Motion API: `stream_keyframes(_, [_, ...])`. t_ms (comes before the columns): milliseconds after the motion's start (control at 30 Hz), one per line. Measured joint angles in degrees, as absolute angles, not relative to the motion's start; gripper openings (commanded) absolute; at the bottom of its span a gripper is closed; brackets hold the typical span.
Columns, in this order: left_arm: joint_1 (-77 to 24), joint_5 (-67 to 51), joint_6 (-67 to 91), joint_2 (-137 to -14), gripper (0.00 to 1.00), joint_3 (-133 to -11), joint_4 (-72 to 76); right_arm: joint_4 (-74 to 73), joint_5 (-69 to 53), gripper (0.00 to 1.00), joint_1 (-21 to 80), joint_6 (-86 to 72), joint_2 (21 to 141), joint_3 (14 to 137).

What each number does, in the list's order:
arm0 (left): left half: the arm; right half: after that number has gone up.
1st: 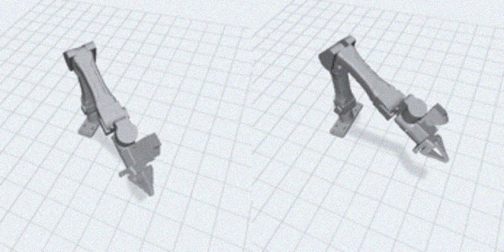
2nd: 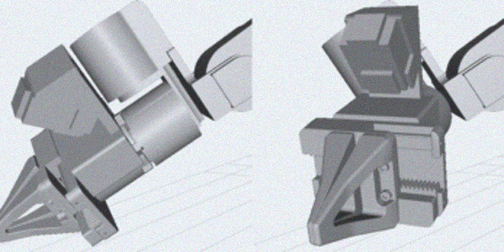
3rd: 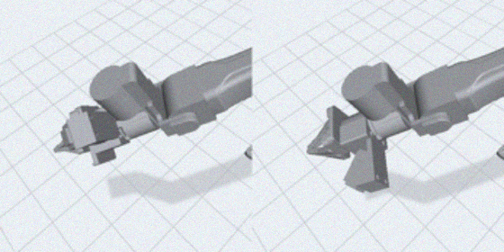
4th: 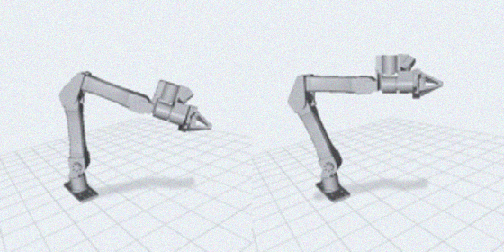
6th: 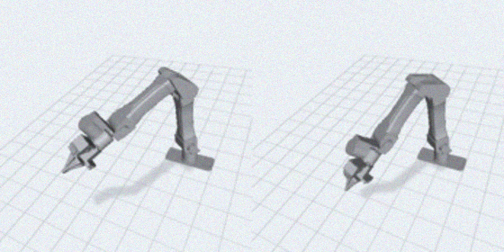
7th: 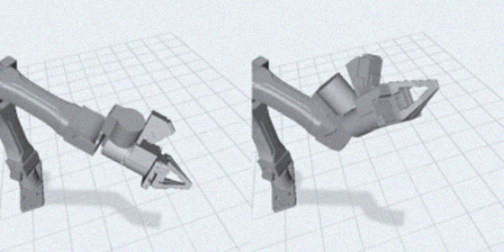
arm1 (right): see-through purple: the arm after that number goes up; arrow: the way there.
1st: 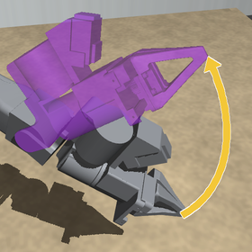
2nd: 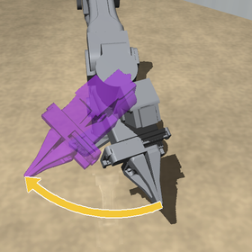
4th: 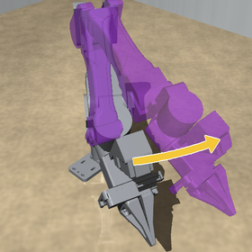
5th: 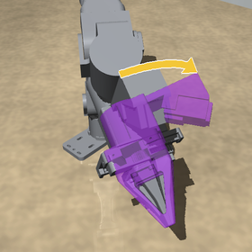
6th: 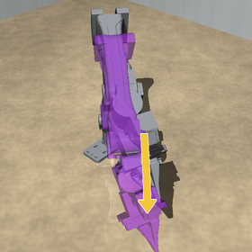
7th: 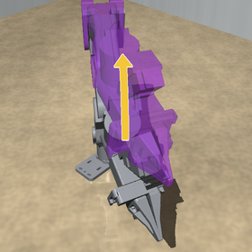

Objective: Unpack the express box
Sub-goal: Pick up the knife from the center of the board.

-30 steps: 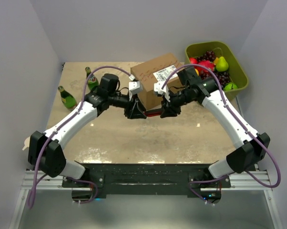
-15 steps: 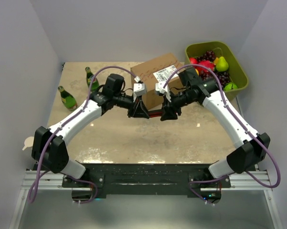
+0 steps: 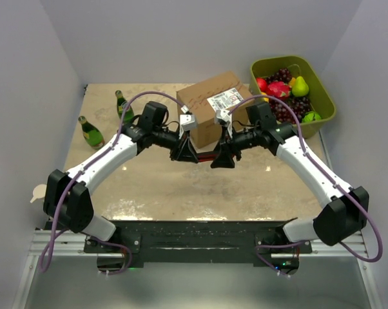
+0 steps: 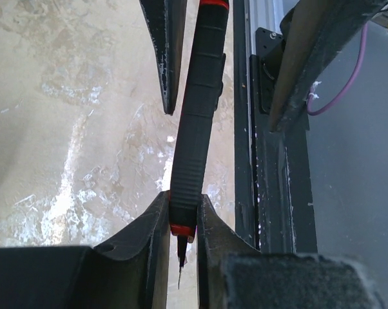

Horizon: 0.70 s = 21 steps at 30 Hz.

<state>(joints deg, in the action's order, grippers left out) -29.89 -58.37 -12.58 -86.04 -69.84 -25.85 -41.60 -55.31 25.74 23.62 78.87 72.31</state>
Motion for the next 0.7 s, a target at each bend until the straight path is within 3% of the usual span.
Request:
stream_keyframes(200, [-29.58, -57.56, -12.58, -86.04, 0.00, -69.84, -27.53, -39.00, -55.27, 0.59, 25.36, 22.04, 80.99, 71.85])
stream_keyframes(500, [-30.57, -57.52, -15.77, -86.46, 0.00, -70.19, -29.34, -38.92, -53.04, 0.70, 26.15, 26.83, 80.73, 72.07])
stream_keyframes(700, [-32.77, -58.59, -18.50, -86.46, 0.00, -70.43, -29.47, -36.53, -51.64, 0.68, 27.38, 28.60, 77.17, 71.81])
